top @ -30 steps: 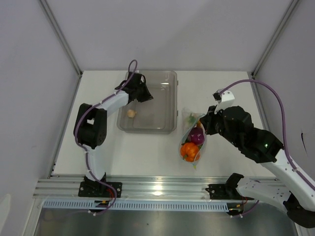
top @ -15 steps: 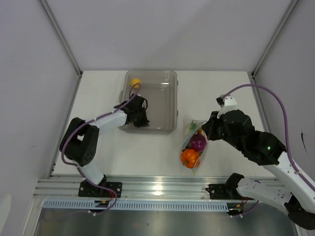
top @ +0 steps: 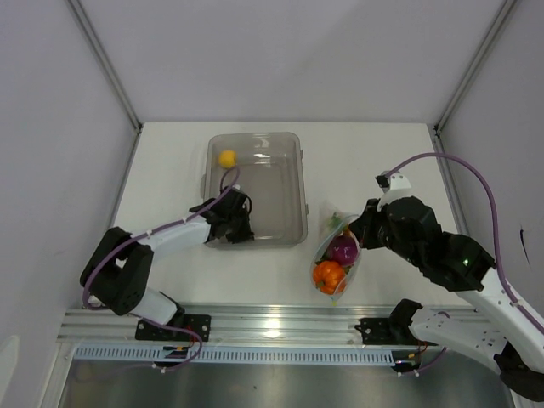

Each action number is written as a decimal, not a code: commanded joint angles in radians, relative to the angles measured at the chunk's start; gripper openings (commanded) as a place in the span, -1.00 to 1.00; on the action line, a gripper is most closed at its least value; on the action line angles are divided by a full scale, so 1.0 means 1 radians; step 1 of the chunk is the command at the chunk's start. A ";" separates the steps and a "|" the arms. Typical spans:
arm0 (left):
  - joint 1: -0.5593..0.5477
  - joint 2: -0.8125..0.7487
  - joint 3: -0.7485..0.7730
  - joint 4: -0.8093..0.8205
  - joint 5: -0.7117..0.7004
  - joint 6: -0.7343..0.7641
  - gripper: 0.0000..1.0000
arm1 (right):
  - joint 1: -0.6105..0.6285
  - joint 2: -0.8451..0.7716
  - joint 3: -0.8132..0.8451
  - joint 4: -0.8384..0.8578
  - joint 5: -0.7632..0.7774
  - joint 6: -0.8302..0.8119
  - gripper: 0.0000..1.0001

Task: Place the food in the zip-top bag and seal the zipper
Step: Pick up the fake fruit from the bin, then place the fake fruit in the zipper food storage bag.

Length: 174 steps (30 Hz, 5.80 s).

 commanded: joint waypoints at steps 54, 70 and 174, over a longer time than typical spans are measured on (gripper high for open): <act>0.279 0.750 1.231 -0.383 -0.342 0.567 0.50 | 0.008 0.051 0.011 0.131 0.016 -0.092 -1.00; 0.284 0.914 1.388 -0.512 -0.455 0.728 0.55 | 0.008 0.023 -0.001 0.133 0.019 -0.108 -1.00; -0.239 -0.137 0.311 0.241 0.414 0.141 -0.99 | -0.084 0.374 0.320 0.077 -0.035 0.035 -1.00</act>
